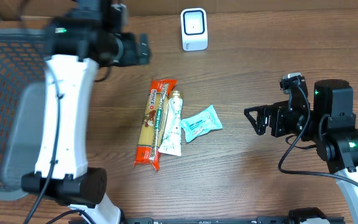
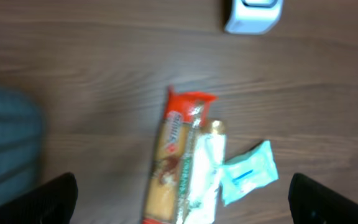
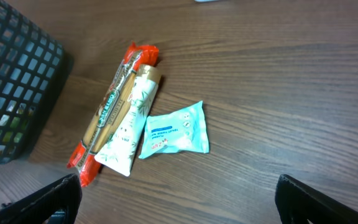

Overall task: Scan the item barcode
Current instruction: 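Lay the spaghetti pack beside the white tube and release it, then reach the left gripper back into the basket to the green pouch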

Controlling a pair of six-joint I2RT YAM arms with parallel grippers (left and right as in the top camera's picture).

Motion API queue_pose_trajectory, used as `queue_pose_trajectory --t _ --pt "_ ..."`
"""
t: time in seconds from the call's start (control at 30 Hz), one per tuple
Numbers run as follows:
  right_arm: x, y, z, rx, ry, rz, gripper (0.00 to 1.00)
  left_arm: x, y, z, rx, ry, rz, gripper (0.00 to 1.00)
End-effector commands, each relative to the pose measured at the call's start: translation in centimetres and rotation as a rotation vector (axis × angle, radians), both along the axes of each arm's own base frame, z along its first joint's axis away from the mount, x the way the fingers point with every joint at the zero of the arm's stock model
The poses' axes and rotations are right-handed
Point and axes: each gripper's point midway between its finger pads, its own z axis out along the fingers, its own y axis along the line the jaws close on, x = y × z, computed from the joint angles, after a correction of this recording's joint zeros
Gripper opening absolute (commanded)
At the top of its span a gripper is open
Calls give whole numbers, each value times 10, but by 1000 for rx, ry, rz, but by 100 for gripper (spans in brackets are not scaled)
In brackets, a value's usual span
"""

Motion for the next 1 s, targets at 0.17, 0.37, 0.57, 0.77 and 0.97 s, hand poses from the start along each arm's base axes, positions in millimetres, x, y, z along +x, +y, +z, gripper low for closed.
queue_pose_trajectory --t 0.17,0.37,0.57,0.77,0.97 --pt "6 2 11 2 -51 8 100 -60 121 71 146 -116 291 100" --pt "6 2 11 2 -50 8 100 -121 176 87 151 -148 515 100" --pt "6 2 11 2 -52 8 100 -160 223 65 136 -64 720 100" --pt "6 2 10 1 -48 8 100 -166 262 18 40 10 852 100" --pt "6 2 10 2 -48 8 100 -163 274 -46 -5 120 879 100"
